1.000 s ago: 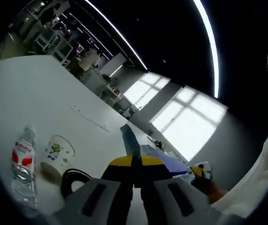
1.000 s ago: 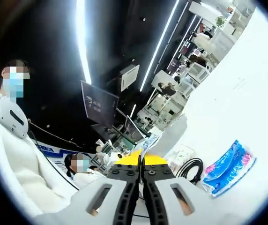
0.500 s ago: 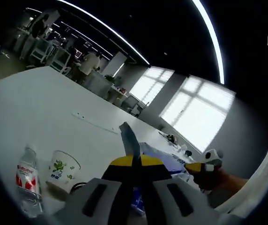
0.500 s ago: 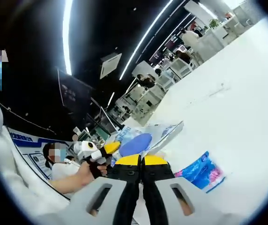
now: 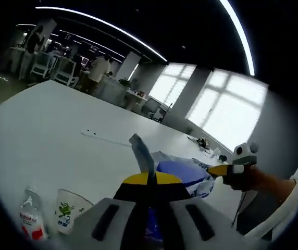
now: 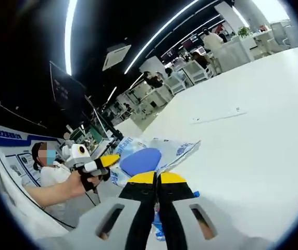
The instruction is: Arrange the tabletop items into an orderly group along one side of the table until the central work area is clear of visible clutter.
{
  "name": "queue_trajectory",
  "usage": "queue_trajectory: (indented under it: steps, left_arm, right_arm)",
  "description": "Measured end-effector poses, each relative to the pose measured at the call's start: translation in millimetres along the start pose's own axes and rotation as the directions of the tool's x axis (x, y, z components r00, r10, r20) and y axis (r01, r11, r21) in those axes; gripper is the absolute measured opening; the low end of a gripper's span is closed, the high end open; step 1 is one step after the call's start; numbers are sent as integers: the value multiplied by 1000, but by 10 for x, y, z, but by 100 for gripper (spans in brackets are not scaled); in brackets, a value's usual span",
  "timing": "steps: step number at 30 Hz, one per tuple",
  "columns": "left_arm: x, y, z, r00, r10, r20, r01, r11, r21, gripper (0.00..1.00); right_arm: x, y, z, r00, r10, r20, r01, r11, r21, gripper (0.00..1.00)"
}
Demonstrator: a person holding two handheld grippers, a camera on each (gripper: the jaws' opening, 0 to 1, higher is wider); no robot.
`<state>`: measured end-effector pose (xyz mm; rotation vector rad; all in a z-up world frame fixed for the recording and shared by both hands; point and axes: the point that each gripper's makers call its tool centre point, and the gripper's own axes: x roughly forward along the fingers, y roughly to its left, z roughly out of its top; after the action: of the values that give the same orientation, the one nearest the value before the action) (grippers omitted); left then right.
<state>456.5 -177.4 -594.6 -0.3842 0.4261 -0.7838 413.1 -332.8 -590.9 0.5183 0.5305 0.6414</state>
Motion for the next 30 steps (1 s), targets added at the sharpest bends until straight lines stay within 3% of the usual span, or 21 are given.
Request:
queue_trajectory:
  steps: [6, 11, 17, 22, 26, 30]
  left_arm:
    - [244, 71, -29, 999, 38, -31, -36, 998, 57, 0]
    - [476, 183, -28, 996, 79, -44, -75, 994, 80, 0]
    - [669, 318, -30, 991, 121, -61, -114, 987, 111, 0]
    - [821, 540, -177, 975, 190, -117, -173, 975, 141, 0]
    - [973, 712, -424, 953, 234, -192, -201, 964, 173, 0]
    - [1081, 813, -527, 945, 252, -211, -216, 960, 177, 0]
  right_arm:
    - [90, -285, 70, 992, -82, -93, 71, 991, -116, 0]
    - [219, -497, 227, 988, -112, -106, 97, 986, -133, 0]
    - [376, -773, 276, 983, -137, -122, 119, 983, -143, 0]
    - [539, -1037, 114, 969, -177, -172, 147, 973, -177, 1]
    - [632, -1231, 43, 956, -221, -196, 176, 959, -223, 1]
    - [707, -1415, -8, 948, -234, -217, 189, 959, -210, 1]
